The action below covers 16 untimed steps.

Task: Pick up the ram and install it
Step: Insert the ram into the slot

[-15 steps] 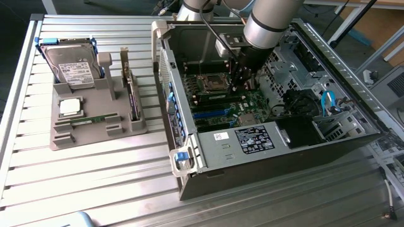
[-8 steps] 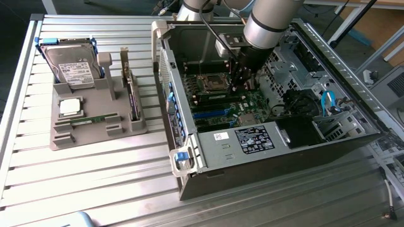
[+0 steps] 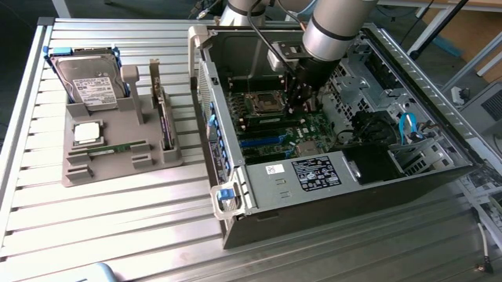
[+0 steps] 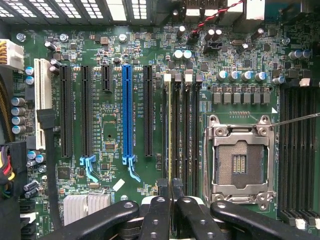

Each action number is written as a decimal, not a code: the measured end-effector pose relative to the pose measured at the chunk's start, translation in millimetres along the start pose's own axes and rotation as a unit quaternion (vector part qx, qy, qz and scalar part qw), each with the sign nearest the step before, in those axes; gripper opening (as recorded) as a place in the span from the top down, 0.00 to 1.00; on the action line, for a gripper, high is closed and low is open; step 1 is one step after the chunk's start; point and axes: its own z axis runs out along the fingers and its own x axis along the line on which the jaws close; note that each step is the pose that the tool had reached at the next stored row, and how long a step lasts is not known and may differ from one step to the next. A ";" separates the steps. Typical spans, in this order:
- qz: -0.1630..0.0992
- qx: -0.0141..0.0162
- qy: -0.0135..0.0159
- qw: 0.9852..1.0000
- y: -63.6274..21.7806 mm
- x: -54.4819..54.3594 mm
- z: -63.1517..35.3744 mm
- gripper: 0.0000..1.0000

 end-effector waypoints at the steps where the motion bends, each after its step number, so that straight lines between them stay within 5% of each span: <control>1: 0.000 0.000 0.000 1.000 0.0 0.0 0.0 0.88; 16: 0.000 0.000 0.000 1.000 0.8 0.1 3.8 0.88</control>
